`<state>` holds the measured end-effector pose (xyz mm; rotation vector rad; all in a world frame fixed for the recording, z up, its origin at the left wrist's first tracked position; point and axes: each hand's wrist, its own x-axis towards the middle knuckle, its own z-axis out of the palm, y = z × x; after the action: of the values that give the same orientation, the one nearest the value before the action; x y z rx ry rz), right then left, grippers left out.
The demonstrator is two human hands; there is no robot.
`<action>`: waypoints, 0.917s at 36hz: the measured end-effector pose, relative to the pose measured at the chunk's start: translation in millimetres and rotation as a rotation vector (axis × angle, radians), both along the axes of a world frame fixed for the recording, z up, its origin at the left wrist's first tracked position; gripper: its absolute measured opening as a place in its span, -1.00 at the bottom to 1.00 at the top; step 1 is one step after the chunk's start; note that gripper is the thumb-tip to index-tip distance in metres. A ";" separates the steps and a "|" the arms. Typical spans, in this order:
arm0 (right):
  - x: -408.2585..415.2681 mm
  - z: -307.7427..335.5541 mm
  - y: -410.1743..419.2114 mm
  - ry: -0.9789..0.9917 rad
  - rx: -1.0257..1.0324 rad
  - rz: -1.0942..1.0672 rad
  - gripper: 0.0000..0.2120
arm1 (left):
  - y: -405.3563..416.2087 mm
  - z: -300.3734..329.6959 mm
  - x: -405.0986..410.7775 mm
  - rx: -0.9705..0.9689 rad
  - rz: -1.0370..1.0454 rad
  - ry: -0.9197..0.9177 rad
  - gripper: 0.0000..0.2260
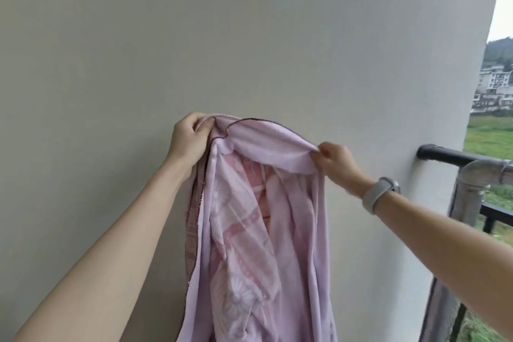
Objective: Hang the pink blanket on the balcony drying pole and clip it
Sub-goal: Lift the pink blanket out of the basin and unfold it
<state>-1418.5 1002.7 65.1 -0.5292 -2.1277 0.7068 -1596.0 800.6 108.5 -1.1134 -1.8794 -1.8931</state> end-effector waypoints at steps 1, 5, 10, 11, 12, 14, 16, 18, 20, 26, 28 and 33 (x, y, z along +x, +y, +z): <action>1.7 17.8 5.9 0.043 0.019 -0.035 -0.79 | -3.0 -2.4 -3.8 -0.042 -0.033 0.008 -0.95; 5.9 78.4 5.1 0.120 0.151 -0.058 -0.84 | -3.0 -7.2 -3.9 -0.196 -0.206 0.034 -0.75; 1.9 85.7 -33.2 0.073 0.397 0.081 -0.82 | 13.3 -2.2 30.5 -0.319 -0.345 0.085 -0.30; 0.9 81.4 -39.7 0.064 0.419 0.118 -0.82 | 19.7 -3.7 37.9 -0.369 -0.328 0.120 -0.22; 0.5 78.0 -44.6 0.057 0.430 0.149 -0.81 | 25.8 -7.0 45.2 -0.432 -0.287 0.150 -0.25; 1.6 73.1 -47.9 0.055 0.408 0.176 -0.79 | 39.1 -17.4 53.3 -0.569 -0.157 0.237 -0.65; 7.0 64.3 -42.0 0.016 0.360 0.180 -0.80 | 41.9 -27.1 49.8 -0.615 -0.048 0.296 -0.72; 16.6 44.8 -28.9 -0.116 0.278 0.209 -0.86 | 37.5 -34.1 32.2 -0.529 0.001 0.234 -0.69; 26.5 14.8 -21.2 -0.335 0.175 0.248 -0.77 | 32.6 -37.0 14.6 -0.408 0.057 0.154 -0.59; 31.7 -78.2 -16.8 -0.829 0.034 0.251 -0.74 | 25.1 -30.2 -6.0 -0.314 0.025 0.137 -0.59; 39.0 -85.5 -2.0 -0.886 -0.036 0.214 -0.73 | 17.9 -32.9 -20.8 -0.360 0.006 0.143 -0.62; 44.5 -55.4 39.5 -1.027 0.029 0.084 -0.83 | 9.9 -55.5 -38.2 -0.487 -0.098 0.119 -0.76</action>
<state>-1374.0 1042.2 9.7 -0.9222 -3.1099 0.4784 -1634.2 810.4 53.0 -1.4422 -2.3194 -1.4035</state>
